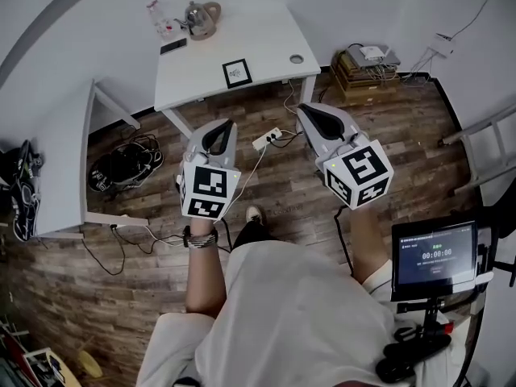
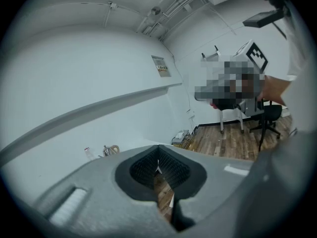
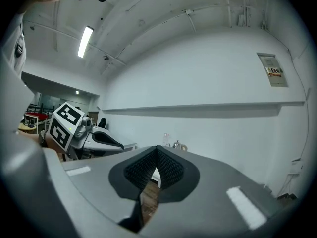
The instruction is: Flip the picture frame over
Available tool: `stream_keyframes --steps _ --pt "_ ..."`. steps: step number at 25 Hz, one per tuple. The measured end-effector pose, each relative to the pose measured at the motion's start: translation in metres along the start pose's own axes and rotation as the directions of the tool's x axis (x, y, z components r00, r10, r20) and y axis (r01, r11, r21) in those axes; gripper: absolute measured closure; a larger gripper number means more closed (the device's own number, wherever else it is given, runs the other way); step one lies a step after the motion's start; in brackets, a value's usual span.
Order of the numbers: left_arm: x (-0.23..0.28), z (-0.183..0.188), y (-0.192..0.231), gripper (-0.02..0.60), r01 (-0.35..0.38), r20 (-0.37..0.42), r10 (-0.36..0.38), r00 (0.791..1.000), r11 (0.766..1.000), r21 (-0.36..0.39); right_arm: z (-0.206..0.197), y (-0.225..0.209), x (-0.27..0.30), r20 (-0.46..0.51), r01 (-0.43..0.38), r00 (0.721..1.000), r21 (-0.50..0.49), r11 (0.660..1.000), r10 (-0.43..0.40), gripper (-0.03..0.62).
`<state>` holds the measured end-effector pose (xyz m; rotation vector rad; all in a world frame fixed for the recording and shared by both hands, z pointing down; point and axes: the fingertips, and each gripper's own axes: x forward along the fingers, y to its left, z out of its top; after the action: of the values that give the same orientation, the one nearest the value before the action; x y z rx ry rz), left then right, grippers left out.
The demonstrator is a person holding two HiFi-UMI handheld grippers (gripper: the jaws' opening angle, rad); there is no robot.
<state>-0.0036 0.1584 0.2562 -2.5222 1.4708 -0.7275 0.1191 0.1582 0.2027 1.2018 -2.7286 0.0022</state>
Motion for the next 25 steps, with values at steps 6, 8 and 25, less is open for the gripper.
stream_keyframes --steps 6,8,25 --pt "0.01 0.003 -0.015 0.577 0.022 0.012 -0.023 1.0 1.0 0.018 -0.009 -0.008 -0.007 -0.004 0.013 1.0 0.04 0.999 -0.013 0.592" --pt "0.014 0.002 -0.015 0.577 0.024 0.019 -0.024 1.0 1.0 0.013 -0.012 -0.011 -0.008 -0.005 0.018 1.0 0.041 0.999 -0.018 0.592" --pt "0.178 -0.042 0.111 0.575 0.085 0.012 -0.085 0.996 0.995 -0.049 -0.052 -0.097 0.178 -0.157 0.079 0.985 0.06 0.995 -0.068 0.592"
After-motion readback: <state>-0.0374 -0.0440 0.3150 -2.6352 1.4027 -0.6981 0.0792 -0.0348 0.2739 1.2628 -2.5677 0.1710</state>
